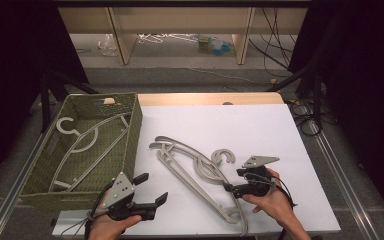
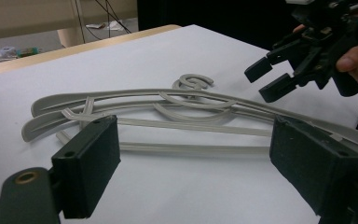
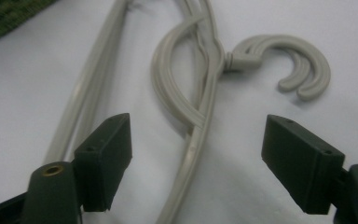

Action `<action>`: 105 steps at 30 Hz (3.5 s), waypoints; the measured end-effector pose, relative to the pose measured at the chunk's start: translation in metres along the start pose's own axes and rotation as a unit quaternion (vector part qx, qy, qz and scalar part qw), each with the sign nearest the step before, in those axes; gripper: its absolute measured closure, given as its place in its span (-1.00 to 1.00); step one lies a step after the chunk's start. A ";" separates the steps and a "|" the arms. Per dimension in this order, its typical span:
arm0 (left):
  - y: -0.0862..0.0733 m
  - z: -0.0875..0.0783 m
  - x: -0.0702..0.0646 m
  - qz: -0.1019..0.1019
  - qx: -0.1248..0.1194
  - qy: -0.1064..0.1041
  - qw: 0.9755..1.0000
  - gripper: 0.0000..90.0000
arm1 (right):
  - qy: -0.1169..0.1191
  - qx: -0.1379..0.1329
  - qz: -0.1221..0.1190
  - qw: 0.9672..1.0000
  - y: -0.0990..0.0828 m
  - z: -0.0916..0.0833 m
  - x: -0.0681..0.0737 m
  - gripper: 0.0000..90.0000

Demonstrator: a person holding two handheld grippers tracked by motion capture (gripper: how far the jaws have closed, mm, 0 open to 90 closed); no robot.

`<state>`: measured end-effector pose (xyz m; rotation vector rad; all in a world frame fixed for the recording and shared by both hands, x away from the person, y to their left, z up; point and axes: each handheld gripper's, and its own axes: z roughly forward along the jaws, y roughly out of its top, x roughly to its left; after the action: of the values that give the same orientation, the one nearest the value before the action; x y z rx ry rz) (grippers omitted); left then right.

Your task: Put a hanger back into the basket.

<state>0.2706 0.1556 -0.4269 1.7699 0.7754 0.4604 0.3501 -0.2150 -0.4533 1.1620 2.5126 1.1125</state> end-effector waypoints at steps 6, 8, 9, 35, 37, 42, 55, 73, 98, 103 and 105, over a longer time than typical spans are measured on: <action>-0.002 0.002 -0.001 -0.004 0.006 -0.005 1.000 -0.64 | 0.001 0.033 0.000 0.999 0.006 0.022 -0.007 -0.15; -0.003 0.002 -0.002 -0.012 0.008 -0.004 1.000 -0.64 | 0.005 0.050 0.001 0.999 0.007 0.029 -0.009 -0.07; -0.003 0.002 -0.002 -0.012 0.008 -0.005 1.000 -0.64 | 0.005 0.050 0.001 0.999 0.007 0.029 -0.009 -0.07; -0.005 0.002 0.002 -0.018 0.007 -0.004 1.000 -0.64 | 0.023 0.091 0.006 0.996 0.020 0.035 -0.009 0.67; -0.004 0.002 0.005 -0.003 0.008 -0.005 1.000 -0.64 | 0.021 0.083 0.009 0.996 0.020 0.034 -0.009 0.68; -0.004 0.003 0.004 -0.006 0.008 -0.005 1.000 -0.64 | 0.014 0.059 0.013 0.998 0.023 0.029 -0.007 0.70; -0.005 0.002 0.005 -0.019 0.008 0.000 1.000 -0.64 | 0.027 0.025 -0.005 0.999 0.036 0.011 -0.002 0.82; -0.003 -0.001 0.008 -0.021 0.000 0.004 1.000 -0.63 | 0.073 0.016 -0.059 0.995 0.033 -0.024 -0.001 0.83; 0.039 0.046 0.019 -0.005 0.050 -0.043 0.998 -0.57 | 0.117 0.045 -0.148 0.981 0.020 -0.030 0.004 0.83; 0.044 0.072 0.016 0.005 0.093 -0.072 0.993 -0.55 | 0.120 0.044 -0.163 0.978 0.022 -0.034 0.009 0.83; 0.044 0.081 0.015 0.009 0.100 -0.086 0.991 -0.52 | 0.118 0.042 -0.170 0.978 0.023 -0.036 0.010 0.83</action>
<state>0.3459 0.1014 -0.4131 1.9752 0.7029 0.2445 0.3418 -0.2182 -0.4103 0.6079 2.8186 1.1160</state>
